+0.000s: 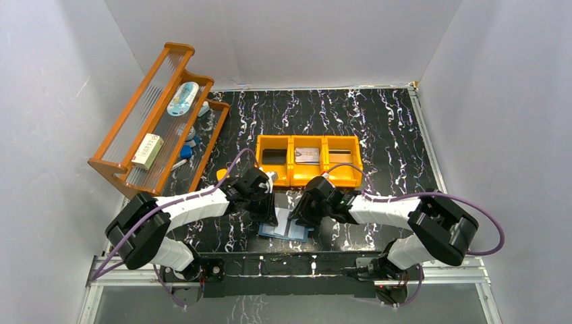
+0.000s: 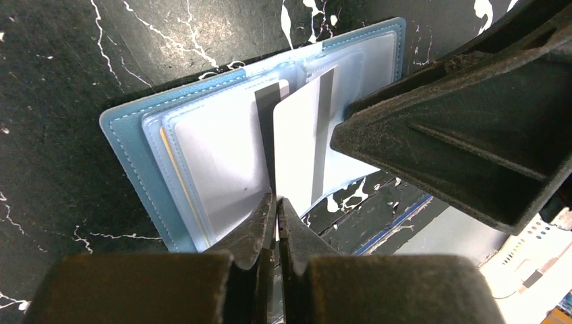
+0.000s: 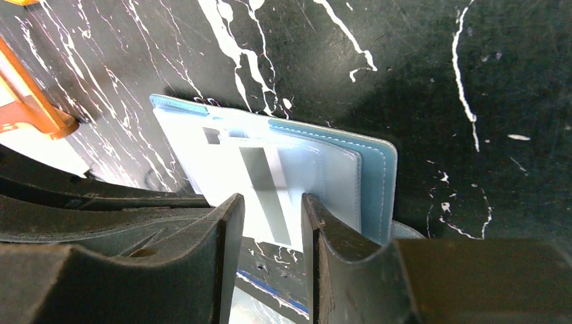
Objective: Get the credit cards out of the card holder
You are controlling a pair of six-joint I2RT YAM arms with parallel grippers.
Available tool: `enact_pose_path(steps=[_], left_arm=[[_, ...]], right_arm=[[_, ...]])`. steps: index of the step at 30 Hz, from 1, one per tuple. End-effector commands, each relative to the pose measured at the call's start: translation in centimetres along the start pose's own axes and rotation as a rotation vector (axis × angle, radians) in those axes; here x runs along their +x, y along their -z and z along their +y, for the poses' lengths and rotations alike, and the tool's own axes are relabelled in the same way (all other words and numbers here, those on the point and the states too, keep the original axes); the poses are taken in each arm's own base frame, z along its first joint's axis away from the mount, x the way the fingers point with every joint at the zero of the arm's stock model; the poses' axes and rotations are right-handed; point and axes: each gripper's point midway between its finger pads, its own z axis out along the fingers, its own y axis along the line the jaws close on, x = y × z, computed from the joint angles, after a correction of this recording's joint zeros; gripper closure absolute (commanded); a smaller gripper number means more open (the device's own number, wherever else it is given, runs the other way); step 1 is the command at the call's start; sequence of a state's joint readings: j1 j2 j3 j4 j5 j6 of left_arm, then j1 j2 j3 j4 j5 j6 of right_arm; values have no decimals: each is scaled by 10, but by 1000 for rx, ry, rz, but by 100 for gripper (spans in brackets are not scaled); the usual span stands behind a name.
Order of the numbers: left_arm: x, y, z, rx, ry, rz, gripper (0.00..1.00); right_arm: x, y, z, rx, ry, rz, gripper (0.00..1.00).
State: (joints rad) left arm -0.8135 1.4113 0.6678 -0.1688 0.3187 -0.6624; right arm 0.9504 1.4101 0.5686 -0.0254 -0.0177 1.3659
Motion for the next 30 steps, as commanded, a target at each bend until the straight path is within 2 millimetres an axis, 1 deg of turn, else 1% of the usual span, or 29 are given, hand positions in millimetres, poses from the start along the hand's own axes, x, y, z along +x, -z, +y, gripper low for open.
enact_pose_path(steps=[1,3,7,11,15,18,20,21,23,26,28,30], left_arm=[[-1,8,4,-34,-16,-17,100],[-2,11,3,-29,-18,-28,100],[-4,15,-4,-4,-26,-36,100],[-4,14,-10,25,-24,-30,100],[-6,14,-14,45,-21,-33,100],[-7,14,-16,54,-19,-34,100],[-7,14,-18,58,-17,-35,100],[-7,14,-18,61,-16,-35,100],[-7,14,-19,65,-11,-32,100],[-5,13,-20,71,-6,-18,100],[-4,12,-21,79,-2,-13,99],[-4,12,-23,92,0,-11,95]], right_arm=[[-6,0,-55,211,28,-46,54],[-6,2,-51,198,36,-48,54],[-14,15,-28,157,105,-71,53],[-19,31,11,58,171,-80,51],[-10,33,45,-74,196,-30,50],[0,27,58,-148,188,24,49],[2,18,50,-127,163,39,48],[2,14,42,-93,146,36,48],[1,4,19,0,120,32,48],[5,-8,-14,97,105,51,56],[12,-15,-27,109,88,82,57],[16,-18,-35,121,67,100,57]])
